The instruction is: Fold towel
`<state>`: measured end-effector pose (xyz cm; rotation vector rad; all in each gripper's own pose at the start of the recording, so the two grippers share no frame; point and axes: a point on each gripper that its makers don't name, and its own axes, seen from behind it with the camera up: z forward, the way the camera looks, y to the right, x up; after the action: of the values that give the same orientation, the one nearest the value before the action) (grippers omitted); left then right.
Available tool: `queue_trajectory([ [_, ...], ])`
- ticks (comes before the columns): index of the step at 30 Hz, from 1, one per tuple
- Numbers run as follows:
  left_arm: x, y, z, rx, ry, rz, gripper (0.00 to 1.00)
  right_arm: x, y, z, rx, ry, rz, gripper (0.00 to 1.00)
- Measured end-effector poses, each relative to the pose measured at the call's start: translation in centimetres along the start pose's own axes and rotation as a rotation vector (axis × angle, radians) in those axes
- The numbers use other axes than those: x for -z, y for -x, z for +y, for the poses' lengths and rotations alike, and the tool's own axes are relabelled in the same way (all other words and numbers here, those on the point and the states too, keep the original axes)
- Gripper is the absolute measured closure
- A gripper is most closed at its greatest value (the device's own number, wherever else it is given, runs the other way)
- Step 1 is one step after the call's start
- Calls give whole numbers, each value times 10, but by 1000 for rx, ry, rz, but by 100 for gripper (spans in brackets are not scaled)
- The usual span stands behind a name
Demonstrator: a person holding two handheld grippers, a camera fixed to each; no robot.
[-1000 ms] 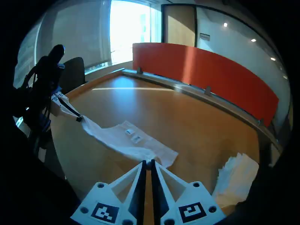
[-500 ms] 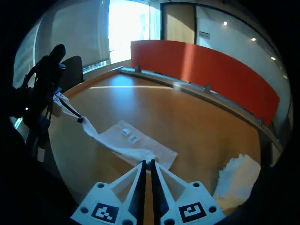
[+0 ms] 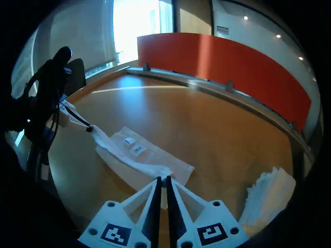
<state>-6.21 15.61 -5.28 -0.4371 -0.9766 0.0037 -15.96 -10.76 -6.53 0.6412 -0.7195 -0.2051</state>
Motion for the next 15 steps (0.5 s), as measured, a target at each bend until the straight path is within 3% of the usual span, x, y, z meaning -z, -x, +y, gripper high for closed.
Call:
queue_trajectory([
  [6,-14,-2,-4,-15,3,-15,86,-10,9,7,-2,0,-25,91],
  [15,-47,-1,-17,-31,-13,-46,86,-42,22,21,-30,16,-65,91],
])
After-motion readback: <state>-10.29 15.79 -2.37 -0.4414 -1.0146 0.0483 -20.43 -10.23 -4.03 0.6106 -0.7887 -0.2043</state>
